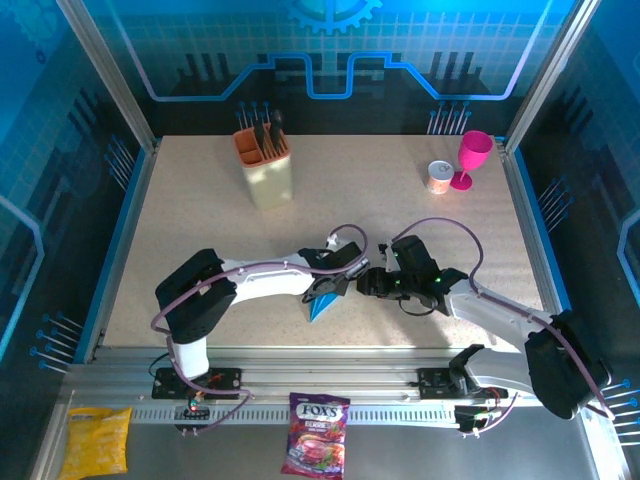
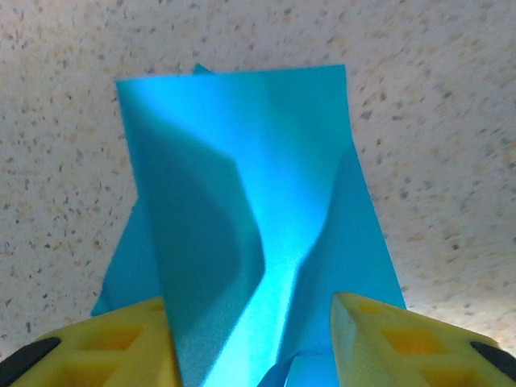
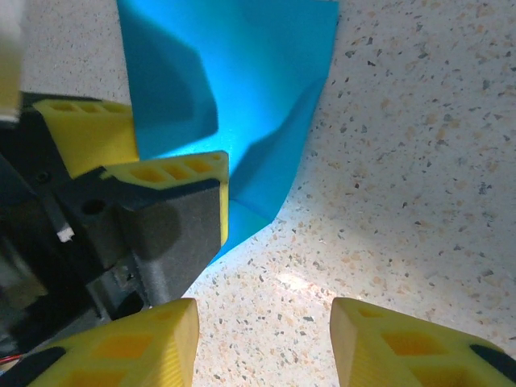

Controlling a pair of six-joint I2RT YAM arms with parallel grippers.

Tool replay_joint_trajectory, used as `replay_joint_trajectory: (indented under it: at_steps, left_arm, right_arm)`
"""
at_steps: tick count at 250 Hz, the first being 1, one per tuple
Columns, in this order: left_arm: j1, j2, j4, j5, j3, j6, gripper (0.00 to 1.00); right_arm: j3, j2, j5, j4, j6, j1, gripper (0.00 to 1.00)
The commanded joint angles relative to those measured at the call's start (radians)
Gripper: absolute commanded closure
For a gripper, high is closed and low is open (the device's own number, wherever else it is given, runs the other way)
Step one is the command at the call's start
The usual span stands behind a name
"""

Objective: Fold a paper plane with a square sheet of paper (pick it up from the middle)

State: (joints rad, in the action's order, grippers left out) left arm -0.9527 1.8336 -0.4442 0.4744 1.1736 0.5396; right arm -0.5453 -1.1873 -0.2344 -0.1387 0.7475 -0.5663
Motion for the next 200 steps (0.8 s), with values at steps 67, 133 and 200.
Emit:
replay_joint_trajectory:
  at_steps: [67,133,200]
  left_arm:
    - [0.008,-0.015,-0.059,-0.011,0.046,-0.040,0.52]
    - [0.026,-0.083,-0.082,0.006,0.123,-0.084,0.51]
    - [0.084,-0.212,-0.130,0.020,0.210,-0.151,0.33]
  right_arm:
    - [-0.018,0.020,0.008,-0.035,-0.018,0.019,0.52]
    - [-0.023,0.044,0.006,-0.053,-0.025,0.033,0.51]
    - [-0.076,0.115,0.037,-0.163,-0.073,0.109,0.31]
